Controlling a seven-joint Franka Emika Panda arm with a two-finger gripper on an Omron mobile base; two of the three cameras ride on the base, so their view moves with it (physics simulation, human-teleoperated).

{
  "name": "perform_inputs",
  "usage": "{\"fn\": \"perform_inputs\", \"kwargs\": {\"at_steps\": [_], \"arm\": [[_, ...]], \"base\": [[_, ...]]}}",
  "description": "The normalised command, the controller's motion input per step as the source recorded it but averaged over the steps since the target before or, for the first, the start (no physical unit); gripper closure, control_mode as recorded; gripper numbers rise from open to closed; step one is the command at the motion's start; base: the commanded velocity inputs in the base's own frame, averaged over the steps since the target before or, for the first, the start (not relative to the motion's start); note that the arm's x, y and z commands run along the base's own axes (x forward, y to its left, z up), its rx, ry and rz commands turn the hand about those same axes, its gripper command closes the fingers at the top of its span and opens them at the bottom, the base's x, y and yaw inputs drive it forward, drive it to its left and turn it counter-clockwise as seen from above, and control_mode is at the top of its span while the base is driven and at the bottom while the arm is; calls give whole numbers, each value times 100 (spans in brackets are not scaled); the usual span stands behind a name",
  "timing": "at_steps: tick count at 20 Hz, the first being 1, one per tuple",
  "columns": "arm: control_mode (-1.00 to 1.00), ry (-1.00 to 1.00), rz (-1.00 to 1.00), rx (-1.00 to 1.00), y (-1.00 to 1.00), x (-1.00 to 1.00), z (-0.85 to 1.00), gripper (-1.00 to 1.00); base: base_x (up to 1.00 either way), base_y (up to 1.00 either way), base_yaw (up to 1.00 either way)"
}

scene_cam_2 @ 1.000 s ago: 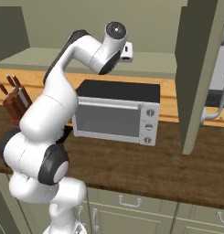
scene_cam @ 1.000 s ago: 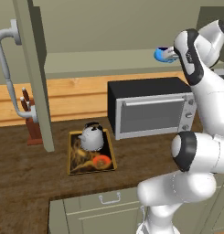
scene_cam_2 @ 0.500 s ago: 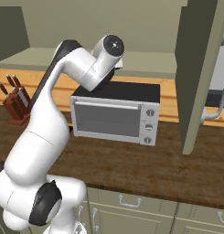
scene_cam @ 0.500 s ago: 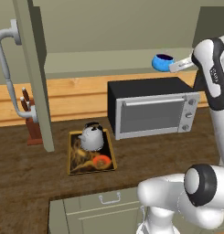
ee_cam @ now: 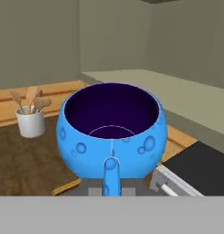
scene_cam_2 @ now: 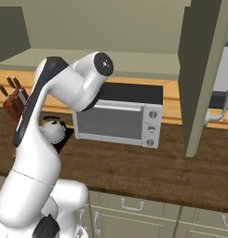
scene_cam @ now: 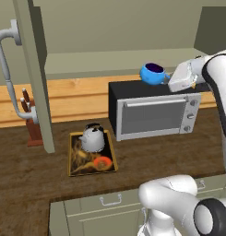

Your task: Pick the kettle from the counter and place it on the tray. Then pick the mug from the cabinet and place it on the tray. Then close the cabinet doors.

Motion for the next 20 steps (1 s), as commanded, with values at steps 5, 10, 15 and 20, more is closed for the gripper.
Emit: {"fn": "perform_inputs", "kwargs": {"at_steps": [5,10,15,20], "arm": [[-100,0,31,-7,76,-65,-42,100],[-100,0,31,-11,76,-57,-59,100],[-100,1,12,-21,48,-19,-78,100],[-100,0,2,-23,20,0,-76,100]], "base": [[0,0,0],[0,0,0],[0,0,0],[0,0,0]]}}
